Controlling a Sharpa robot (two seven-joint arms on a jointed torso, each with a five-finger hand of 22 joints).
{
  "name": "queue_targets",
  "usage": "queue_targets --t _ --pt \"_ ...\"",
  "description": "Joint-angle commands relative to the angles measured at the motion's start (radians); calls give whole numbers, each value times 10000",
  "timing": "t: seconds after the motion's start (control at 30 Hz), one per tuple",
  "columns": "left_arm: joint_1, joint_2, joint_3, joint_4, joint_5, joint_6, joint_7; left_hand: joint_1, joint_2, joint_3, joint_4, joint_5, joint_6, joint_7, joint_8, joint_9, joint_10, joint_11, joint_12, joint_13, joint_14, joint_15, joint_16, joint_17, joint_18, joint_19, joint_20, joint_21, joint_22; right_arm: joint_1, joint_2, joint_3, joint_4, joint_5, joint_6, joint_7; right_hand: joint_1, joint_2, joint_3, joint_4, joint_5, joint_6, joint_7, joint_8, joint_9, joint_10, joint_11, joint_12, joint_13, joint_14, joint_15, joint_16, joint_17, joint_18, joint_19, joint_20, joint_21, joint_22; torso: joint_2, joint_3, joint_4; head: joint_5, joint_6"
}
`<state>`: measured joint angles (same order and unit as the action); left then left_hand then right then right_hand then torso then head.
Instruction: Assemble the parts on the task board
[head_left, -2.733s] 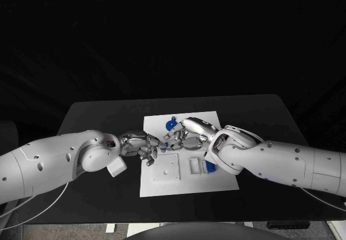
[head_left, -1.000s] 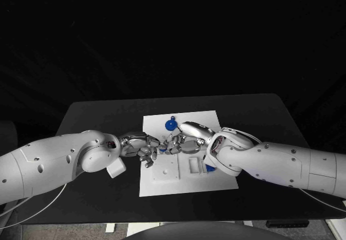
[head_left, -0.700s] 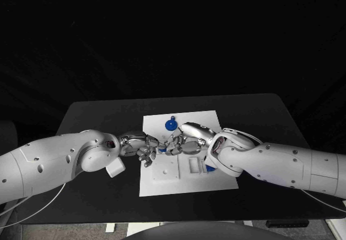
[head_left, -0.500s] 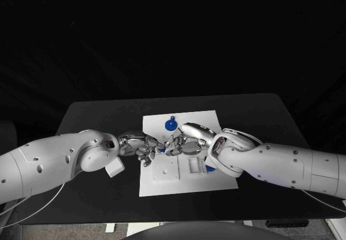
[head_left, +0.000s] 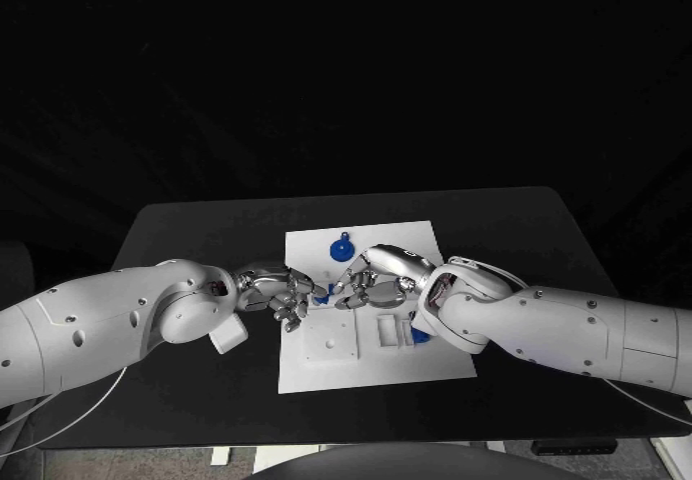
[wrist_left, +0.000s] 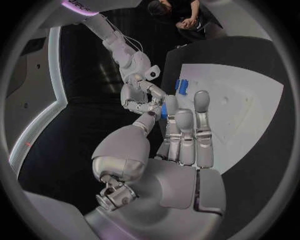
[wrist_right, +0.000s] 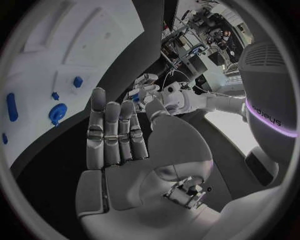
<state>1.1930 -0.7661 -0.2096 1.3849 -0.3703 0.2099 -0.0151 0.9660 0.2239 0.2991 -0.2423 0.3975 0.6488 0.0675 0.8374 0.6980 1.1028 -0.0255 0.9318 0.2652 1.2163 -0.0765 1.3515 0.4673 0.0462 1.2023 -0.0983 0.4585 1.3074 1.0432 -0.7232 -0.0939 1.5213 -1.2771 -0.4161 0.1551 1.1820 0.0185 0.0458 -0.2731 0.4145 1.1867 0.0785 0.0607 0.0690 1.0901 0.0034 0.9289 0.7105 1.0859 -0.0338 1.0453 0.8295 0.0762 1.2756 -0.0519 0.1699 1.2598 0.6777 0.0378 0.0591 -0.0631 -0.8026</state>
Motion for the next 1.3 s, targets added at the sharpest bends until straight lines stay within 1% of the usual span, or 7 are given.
queue_targets --t 0.03,0.23,0.4,0.6,0.93,1.03,1.3 --pt "9 -8 7 46 -209 -859 -250 396 362 1 -238 -25 362 -221 20 -225 129 -26 -22 -29 89 -43 33 27 45 95 -2 -4 194 -7 -56 45 -123 220 -413 95 -64 17 -63 5 123 -109 -6 18 -2 -56 -27 -73 -23 -37 3 -46 -26 -68 -3 -6 -24 -29 -5 -3 5 21 0" --pt "22 -72 10 173 -947 -2617 -821 492 232 -138 -394 75 719 -296 -44 -921 429 -112 -118 -54 374 -133 -65 90 46 282 -86 80 194 -2 -198 327 -407 748 -541 140 -66 -1 3 -16 318 -100 -10 18 0 -48 -32 -85 -47 -31 -2 -50 -48 -60 20 -8 -39 -56 -24 1 -7 101 41" --pt "135 -122 11 392 -1852 -4177 -1717 548 -12 -93 -398 358 1046 -391 18 -1591 833 -217 -440 -92 737 -235 -330 371 -2 472 -206 99 186 86 -312 716 -781 1379 -523 157 -66 -19 90 -37 425 -79 -14 20 2 -49 -40 -81 -54 -28 -8 -35 -56 -62 21 -13 -44 -57 -37 17 -8 169 71" --pt "258 1 7 444 -2805 -5115 -2882 525 -166 -29 -410 662 1226 -437 105 -1918 1070 -263 -619 -67 970 -291 -513 805 -15 591 -255 71 175 367 -362 1006 -1353 1923 -456 167 -62 -61 230 -56 555 -63 -13 18 1 -59 -43 -75 -53 -40 -13 -22 -59 -64 9 -21 -25 -14 -54 34 -4 254 92" --pt "298 588 -50 58 -4249 -5602 -4308 356 -380 -141 -397 880 1772 -626 105 -2266 1631 -413 -1078 -97 1486 -433 -821 1714 -99 883 -401 -2 155 745 -273 1152 -2203 2162 -373 186 -86 -140 404 -58 768 -58 -7 19 1 -71 -44 -96 -69 -55 -14 -18 -71 -61 -21 -22 -10 48 -145 76 -24 378 36" --pt "301 789 -59 -96 -4736 -5588 -4581 220 -473 -161 -350 1432 1812 -689 291 -2116 1730 -459 -1118 -61 1600 -470 -820 2018 -112 940 -431 -5 169 792 -234 1177 -2386 2234 -362 196 -88 -145 423 -57 788 -56 -7 19 2 -69 -44 -95 -69 -57 -14 -18 -72 -60 -20 -22 -7 55 -160 85 -25 399 20" --pt "304 1352 -88 -495 -5863 -5329 -5129 64 -651 135 -397 2229 1905 -738 355 -1817 1911 -510 -1245 76 1827 -521 -986 2729 -128 1031 -491 30 190 841 -160 1226 -2630 2326 -349 219 -91 -158 467 -59 833 -51 -8 19 2 -71 -46 -95 -70 -57 -16 -15 -74 -59 -24 -23 -4 71 -135 70 -33 401 6"
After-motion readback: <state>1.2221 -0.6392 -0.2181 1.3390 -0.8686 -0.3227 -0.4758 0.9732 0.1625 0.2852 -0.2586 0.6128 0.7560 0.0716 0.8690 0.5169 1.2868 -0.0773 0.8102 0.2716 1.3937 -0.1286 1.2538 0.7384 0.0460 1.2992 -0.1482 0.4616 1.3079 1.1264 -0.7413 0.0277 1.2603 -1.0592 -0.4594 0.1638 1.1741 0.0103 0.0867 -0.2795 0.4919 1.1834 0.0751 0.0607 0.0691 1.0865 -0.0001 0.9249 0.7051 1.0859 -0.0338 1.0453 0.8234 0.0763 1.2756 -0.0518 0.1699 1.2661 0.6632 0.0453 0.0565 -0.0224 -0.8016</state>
